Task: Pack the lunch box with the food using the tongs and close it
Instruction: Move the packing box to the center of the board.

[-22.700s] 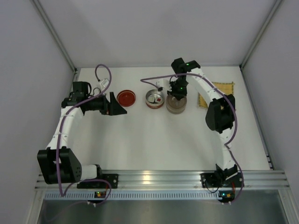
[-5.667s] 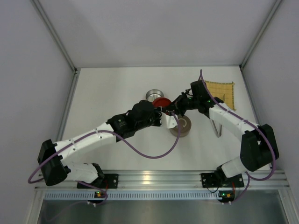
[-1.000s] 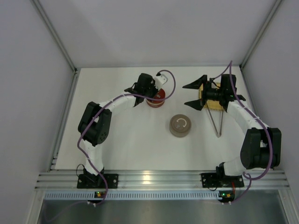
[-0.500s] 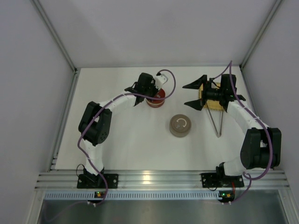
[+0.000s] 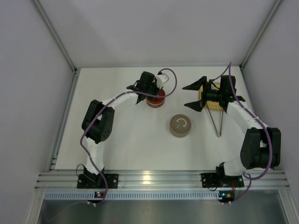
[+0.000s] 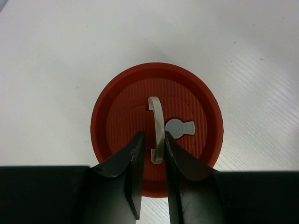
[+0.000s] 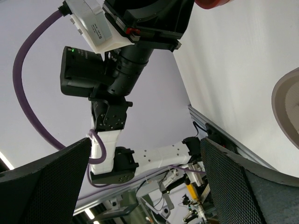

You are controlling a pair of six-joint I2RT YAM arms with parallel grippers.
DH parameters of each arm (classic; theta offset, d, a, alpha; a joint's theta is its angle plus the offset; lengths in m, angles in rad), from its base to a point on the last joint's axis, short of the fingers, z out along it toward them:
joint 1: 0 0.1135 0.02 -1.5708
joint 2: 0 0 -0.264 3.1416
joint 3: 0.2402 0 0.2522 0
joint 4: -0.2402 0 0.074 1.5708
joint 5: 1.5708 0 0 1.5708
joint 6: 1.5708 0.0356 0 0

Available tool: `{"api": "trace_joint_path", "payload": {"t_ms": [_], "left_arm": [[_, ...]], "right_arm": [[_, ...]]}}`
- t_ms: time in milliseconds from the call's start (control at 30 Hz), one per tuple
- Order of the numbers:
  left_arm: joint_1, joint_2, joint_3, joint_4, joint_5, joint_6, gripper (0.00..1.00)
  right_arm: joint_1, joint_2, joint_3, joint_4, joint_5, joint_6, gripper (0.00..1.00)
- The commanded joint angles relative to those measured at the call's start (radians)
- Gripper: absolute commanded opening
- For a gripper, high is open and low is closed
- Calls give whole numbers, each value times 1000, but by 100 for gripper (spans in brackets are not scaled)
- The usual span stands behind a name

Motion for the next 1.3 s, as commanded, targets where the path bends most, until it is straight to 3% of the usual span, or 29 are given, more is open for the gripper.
{"api": "trace_joint_path", "payload": {"t_ms": [0, 367, 667, 900, 1000, 1133, 1267], "left_arm": [[3, 25, 49, -33, 7, -8, 28], [5, 70, 127, -86, 10, -7, 29], [3, 64, 141, -146, 21, -7, 23], [5, 123, 242, -250, -8, -10, 20], [5, 125, 250, -263, -16, -4, 15], [5, 113, 250, -284, -19, -4, 0], [3, 84, 225, -280, -13, -14, 0]], "right_arm": [[-12, -29, -1, 47, -7, 11, 99], [-13, -35, -7, 48, -10, 11, 99], [-12, -37, -7, 45, -10, 8, 99], [-13, -45, -10, 48, -16, 8, 99], [-13, -42, -19, 65, -16, 19, 99], [-12, -40, -19, 68, -17, 22, 99], [-12, -46, -21, 68, -19, 22, 99]]}}
